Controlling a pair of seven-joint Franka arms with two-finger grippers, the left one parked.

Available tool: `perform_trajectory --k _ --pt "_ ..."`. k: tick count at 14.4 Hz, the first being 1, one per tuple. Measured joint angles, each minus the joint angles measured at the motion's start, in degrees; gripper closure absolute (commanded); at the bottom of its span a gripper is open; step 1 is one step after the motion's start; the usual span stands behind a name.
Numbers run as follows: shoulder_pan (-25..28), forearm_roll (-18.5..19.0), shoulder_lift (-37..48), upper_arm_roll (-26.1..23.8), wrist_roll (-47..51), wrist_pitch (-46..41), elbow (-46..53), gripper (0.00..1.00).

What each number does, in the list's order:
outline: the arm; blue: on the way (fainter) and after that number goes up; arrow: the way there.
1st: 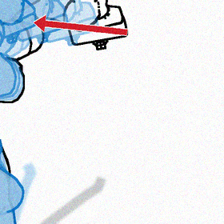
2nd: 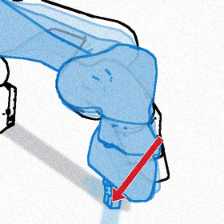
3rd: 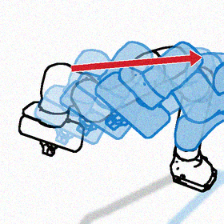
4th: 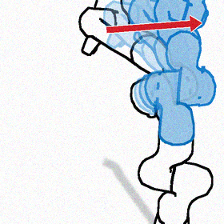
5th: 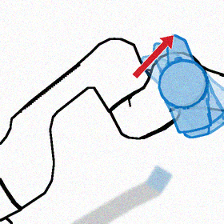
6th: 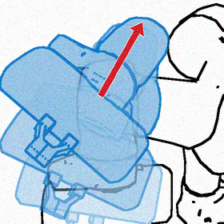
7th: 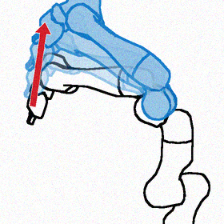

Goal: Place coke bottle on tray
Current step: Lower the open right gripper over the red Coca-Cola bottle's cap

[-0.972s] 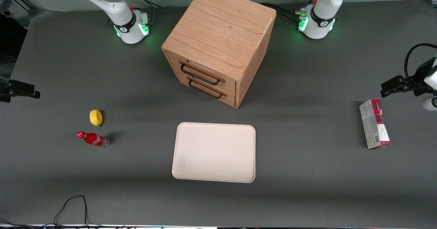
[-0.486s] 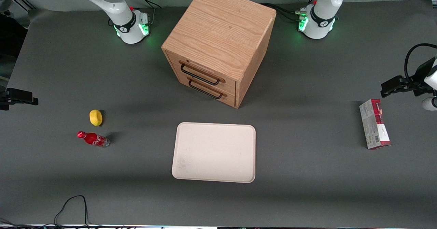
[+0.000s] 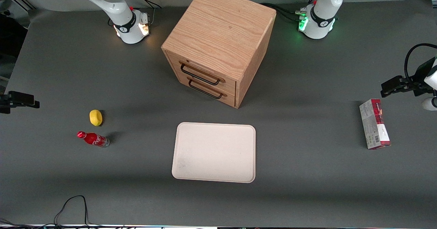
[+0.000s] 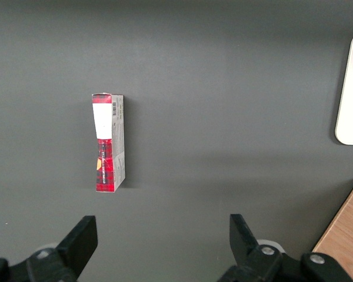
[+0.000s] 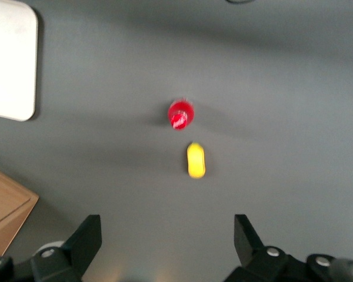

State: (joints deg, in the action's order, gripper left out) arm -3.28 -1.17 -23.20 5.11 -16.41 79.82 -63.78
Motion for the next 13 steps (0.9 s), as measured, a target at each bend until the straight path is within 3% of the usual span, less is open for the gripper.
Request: perform_trajectory --k 9,13 --pt "0.49 0.0 -0.63 -0.24 -0.05 32.65 -27.82 0.0" --pt "0.88 0.0 0.72 -0.24 -0.05 41.74 -36.6 0.0"
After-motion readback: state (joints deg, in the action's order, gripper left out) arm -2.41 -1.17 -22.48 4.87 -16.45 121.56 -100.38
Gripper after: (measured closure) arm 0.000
